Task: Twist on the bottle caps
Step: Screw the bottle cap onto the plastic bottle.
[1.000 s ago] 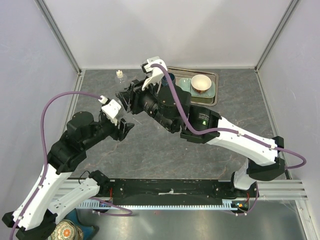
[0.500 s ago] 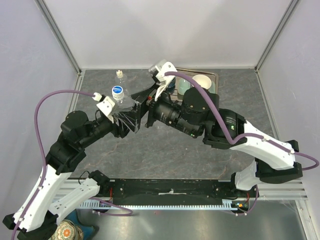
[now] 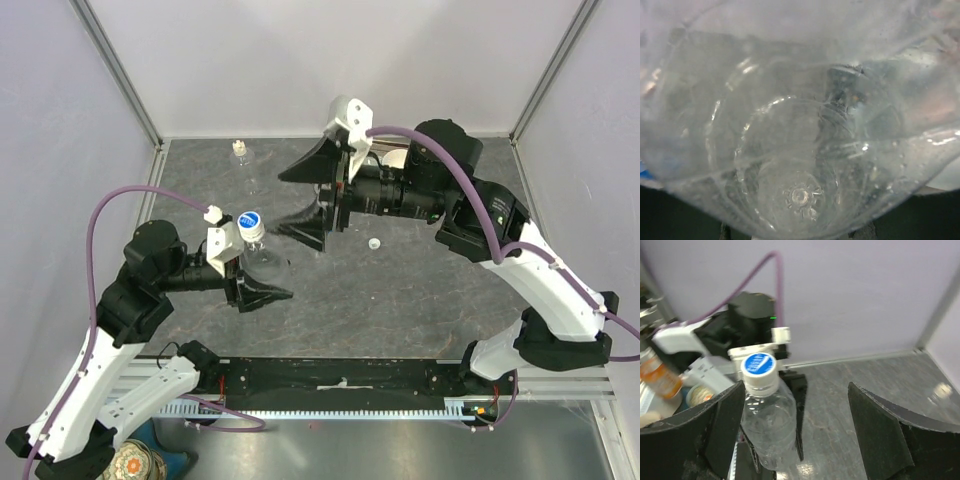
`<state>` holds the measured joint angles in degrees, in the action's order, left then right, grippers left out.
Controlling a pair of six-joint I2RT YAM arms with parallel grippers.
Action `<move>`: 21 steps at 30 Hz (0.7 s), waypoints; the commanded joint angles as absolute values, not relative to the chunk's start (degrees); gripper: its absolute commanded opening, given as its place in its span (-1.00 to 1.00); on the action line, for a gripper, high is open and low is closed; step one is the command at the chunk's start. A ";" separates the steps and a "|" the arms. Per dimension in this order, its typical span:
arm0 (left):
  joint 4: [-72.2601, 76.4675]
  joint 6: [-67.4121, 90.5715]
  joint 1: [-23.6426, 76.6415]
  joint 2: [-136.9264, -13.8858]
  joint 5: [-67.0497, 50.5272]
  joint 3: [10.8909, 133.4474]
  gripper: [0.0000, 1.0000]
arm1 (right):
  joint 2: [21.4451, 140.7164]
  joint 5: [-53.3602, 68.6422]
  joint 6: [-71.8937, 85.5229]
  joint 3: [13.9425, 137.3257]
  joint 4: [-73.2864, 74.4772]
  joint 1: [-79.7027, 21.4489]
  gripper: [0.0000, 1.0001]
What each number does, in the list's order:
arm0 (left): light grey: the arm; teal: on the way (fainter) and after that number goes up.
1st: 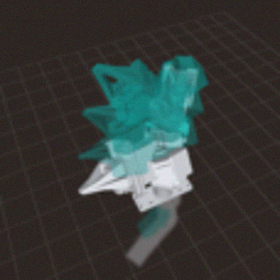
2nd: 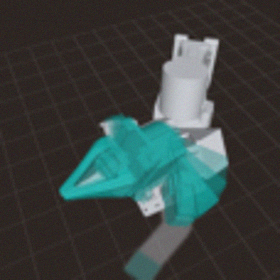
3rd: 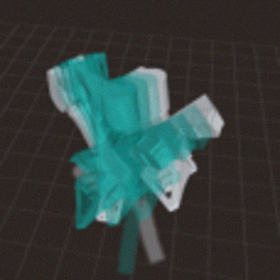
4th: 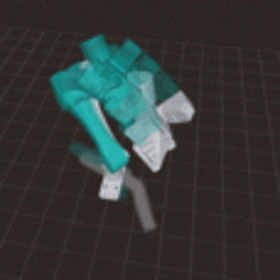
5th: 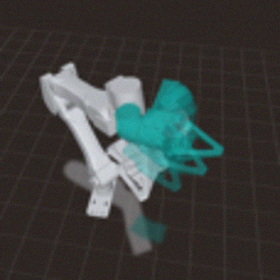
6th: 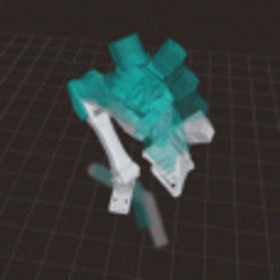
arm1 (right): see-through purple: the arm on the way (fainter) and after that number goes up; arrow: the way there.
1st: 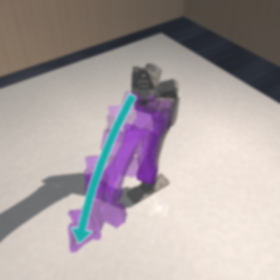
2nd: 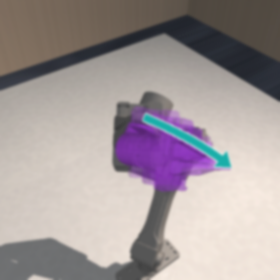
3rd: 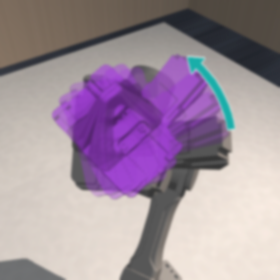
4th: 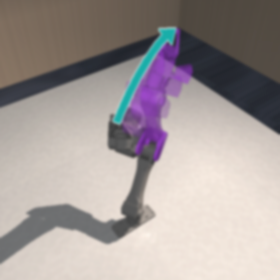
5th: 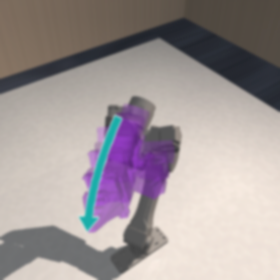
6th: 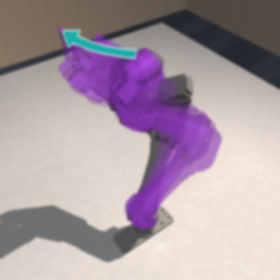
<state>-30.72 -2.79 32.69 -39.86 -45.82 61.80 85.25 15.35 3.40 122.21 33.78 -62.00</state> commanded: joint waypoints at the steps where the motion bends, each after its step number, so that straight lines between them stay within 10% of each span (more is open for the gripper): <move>1: -29.18 -2.81 32.43 -40.52 -62.48 61.96 -0.96 | 83.85 38.03 -1.50 121.20 27.70 -61.26 0.81; 21: -31.55 -5.10 32.43 -40.34 -63.90 61.70 -0.96 | 95.80 55.28 12.83 127.18 12.57 -60.38 0.71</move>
